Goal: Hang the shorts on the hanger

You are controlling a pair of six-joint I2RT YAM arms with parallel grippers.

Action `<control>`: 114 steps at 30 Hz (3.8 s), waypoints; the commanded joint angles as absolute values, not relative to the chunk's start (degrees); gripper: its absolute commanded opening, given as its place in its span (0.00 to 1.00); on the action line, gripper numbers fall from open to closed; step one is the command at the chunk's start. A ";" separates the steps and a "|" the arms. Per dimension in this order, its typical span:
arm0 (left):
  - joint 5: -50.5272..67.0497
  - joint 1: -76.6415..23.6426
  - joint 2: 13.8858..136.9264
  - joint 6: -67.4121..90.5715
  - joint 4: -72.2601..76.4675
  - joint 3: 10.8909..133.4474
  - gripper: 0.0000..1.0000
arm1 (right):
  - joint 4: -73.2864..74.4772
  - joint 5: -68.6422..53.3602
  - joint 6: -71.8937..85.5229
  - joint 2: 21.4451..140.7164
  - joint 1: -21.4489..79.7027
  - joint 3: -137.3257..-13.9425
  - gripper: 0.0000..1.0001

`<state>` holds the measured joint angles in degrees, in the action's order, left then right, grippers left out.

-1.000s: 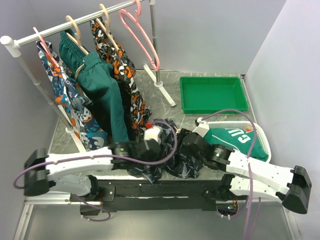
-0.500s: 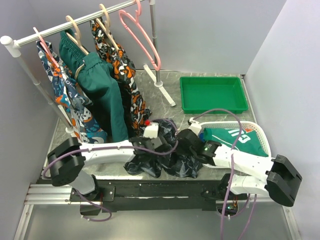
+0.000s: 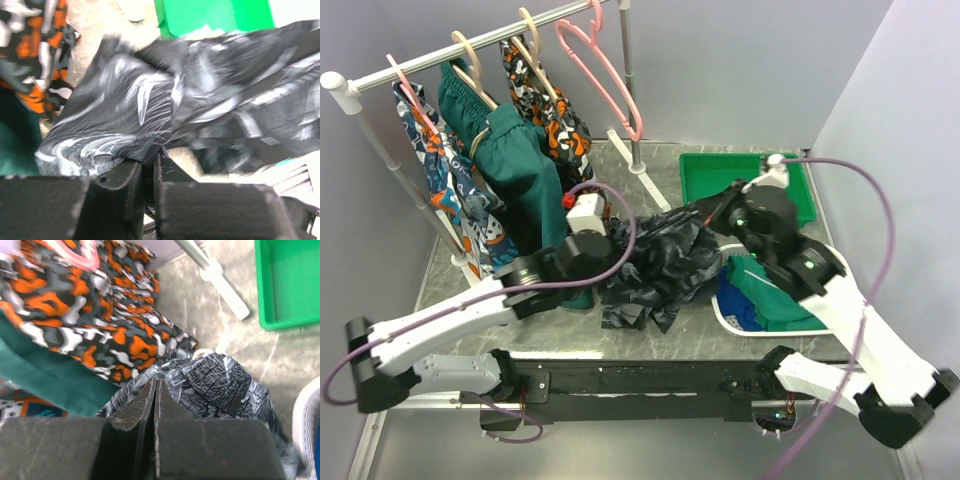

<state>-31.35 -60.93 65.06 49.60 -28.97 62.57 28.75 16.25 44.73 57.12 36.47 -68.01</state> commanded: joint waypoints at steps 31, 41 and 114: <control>-16.17 -54.67 78.64 37.10 -28.66 69.42 0.55 | 31.73 27.16 70.66 44.04 77.43 -24.35 0.00; -28.11 -54.84 108.17 33.93 -31.29 89.98 0.61 | 30.68 27.51 72.69 41.22 77.43 -21.71 0.00; -25.58 -50.36 81.65 32.61 -30.06 79.45 0.01 | 42.82 34.03 69.45 51.85 68.15 -41.32 0.69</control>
